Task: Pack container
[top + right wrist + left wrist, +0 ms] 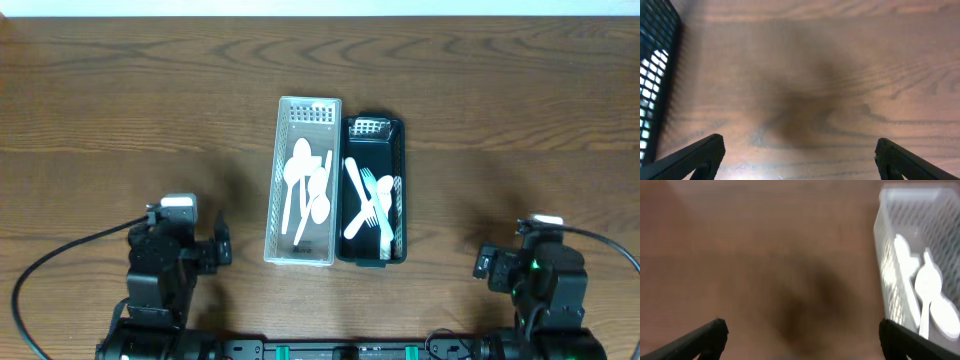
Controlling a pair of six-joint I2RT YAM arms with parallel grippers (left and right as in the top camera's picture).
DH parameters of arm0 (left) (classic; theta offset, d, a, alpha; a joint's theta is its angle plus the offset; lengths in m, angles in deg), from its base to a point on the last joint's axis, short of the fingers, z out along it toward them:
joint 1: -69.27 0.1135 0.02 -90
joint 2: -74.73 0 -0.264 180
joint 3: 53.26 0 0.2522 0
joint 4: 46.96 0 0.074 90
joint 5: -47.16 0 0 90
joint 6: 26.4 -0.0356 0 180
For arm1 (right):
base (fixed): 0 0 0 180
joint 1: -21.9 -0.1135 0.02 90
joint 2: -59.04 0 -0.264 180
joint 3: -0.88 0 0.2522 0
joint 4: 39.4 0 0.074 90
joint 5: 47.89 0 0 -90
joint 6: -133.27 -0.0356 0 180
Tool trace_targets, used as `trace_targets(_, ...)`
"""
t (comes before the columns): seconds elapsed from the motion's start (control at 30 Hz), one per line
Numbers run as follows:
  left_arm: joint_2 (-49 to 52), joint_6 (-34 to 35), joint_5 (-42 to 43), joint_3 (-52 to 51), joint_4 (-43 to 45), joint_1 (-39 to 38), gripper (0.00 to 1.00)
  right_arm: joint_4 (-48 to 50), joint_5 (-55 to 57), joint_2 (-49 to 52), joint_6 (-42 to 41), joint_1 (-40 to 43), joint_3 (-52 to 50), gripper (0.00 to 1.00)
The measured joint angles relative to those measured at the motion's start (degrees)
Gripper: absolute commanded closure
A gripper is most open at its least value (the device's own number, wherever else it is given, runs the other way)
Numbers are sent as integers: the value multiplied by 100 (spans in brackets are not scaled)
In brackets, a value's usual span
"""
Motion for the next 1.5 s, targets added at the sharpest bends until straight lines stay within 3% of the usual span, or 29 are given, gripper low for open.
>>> trace_targets(0.23,0,0,0,-2,-1099,0,2,-103,20,-1440,2,-24,-4,1)
trace_targets(0.33,0,0,0,-2,-1344,0,2,417,42,-1910,4,-46,-120,1)
trace_targets(0.63,0,0,2,-2,-1412,0,2,5069,131,-1958,313,-470,-2159,1)
trace_targets(0.7,0,0,-2,-2,-1412,0,2,5482,138,-1958,337,-476,-2516,1)
trace_targets(0.83,0,0,0,-2,-1414,0,2,4822,98,-1947,356,-490,-2848,1)
trace_targets(1.5,0,0,0,-4,-1416,0,2,4830,44,-1928,358,-490,-2846,1)
